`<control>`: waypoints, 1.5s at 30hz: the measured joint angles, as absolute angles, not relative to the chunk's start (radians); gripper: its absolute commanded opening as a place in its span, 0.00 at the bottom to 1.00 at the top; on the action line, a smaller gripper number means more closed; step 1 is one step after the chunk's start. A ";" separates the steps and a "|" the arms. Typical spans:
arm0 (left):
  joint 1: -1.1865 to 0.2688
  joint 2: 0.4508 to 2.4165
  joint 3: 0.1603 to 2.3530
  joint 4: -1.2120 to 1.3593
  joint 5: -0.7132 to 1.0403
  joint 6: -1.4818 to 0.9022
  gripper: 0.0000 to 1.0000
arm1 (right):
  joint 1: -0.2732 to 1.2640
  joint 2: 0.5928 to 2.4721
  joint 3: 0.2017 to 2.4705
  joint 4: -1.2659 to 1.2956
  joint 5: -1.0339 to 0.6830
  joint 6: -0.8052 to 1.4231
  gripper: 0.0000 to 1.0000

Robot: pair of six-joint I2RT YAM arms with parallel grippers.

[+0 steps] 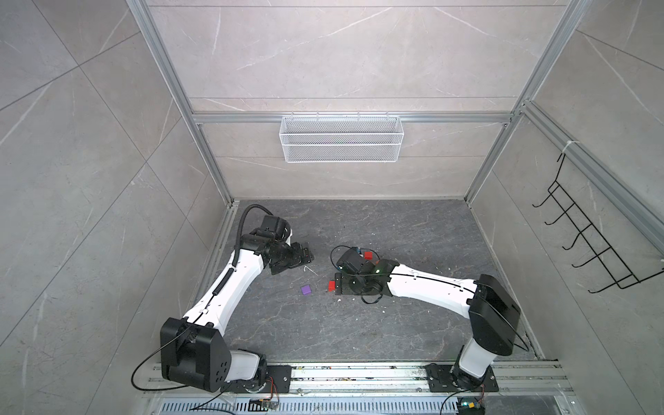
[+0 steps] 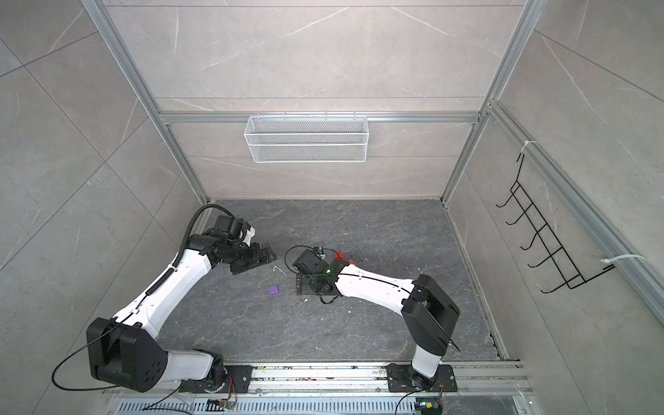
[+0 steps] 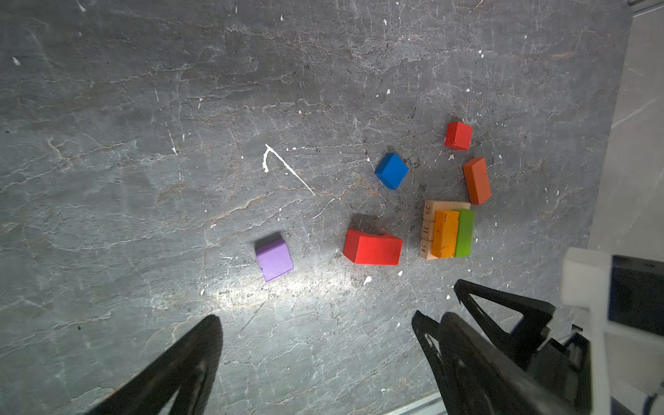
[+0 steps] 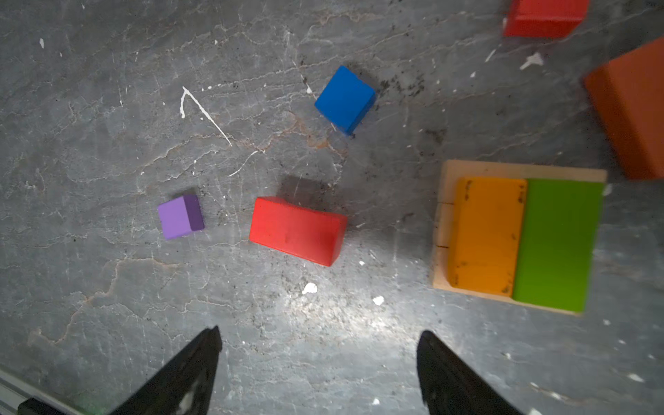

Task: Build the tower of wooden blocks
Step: 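Grasp the red arch block with the right gripper while the left gripper draws back, then carry the red arch block with the right gripper over the yellow and green blocks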

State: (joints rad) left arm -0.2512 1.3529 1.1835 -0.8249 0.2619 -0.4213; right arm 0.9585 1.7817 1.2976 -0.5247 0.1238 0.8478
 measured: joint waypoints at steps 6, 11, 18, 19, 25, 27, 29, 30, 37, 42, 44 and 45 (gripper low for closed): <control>-0.179 1.267 1.152 -0.805 0.293 -0.378 0.96 | 0.961 1.895 1.385 -0.520 0.144 0.862 0.80; -0.130 1.220 1.101 -0.773 0.339 -0.359 0.95 | 0.961 1.975 1.455 -0.546 0.174 0.865 0.78; -0.104 1.221 1.057 -0.730 0.405 -0.355 0.95 | 0.962 2.070 1.531 -0.582 0.192 0.869 0.75; -0.100 1.221 1.055 -0.727 0.411 -0.355 0.95 | 0.962 2.083 1.543 -0.588 0.195 0.869 0.75; -0.084 1.221 1.047 -0.709 0.434 -0.355 0.95 | 0.973 2.142 1.598 -0.630 0.209 0.869 0.71; -0.082 1.221 1.047 -0.705 0.443 -0.355 0.95 | 0.979 2.158 1.617 -0.647 0.218 0.869 0.69; -0.078 1.221 1.047 -0.701 0.452 -0.355 0.95 | 0.983 2.171 1.632 -0.660 0.229 0.868 0.68; -0.078 1.221 1.047 -0.701 0.456 -0.355 0.95 | 0.985 2.178 1.639 -0.666 0.233 0.868 0.68; -0.072 1.221 1.042 -0.694 0.475 -0.355 0.95 | 0.988 2.205 1.670 -0.701 0.249 0.868 0.62; -0.072 1.221 1.038 -0.693 0.479 -0.355 0.95 | 0.989 2.209 1.678 -0.716 0.256 0.857 0.56; -0.072 1.221 1.038 -0.691 0.480 -0.355 0.95 | 0.989 2.211 1.682 -0.720 0.262 0.852 0.53; -0.072 1.221 1.038 -0.691 0.480 -0.355 0.95 | 0.989 2.211 1.682 -0.722 0.263 0.849 0.52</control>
State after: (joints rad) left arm -0.0719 1.2209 1.0382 -0.6907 0.4805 -0.3546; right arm 0.9894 2.2108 1.6821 -0.7223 0.2630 0.8494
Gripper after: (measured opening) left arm 0.952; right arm 0.543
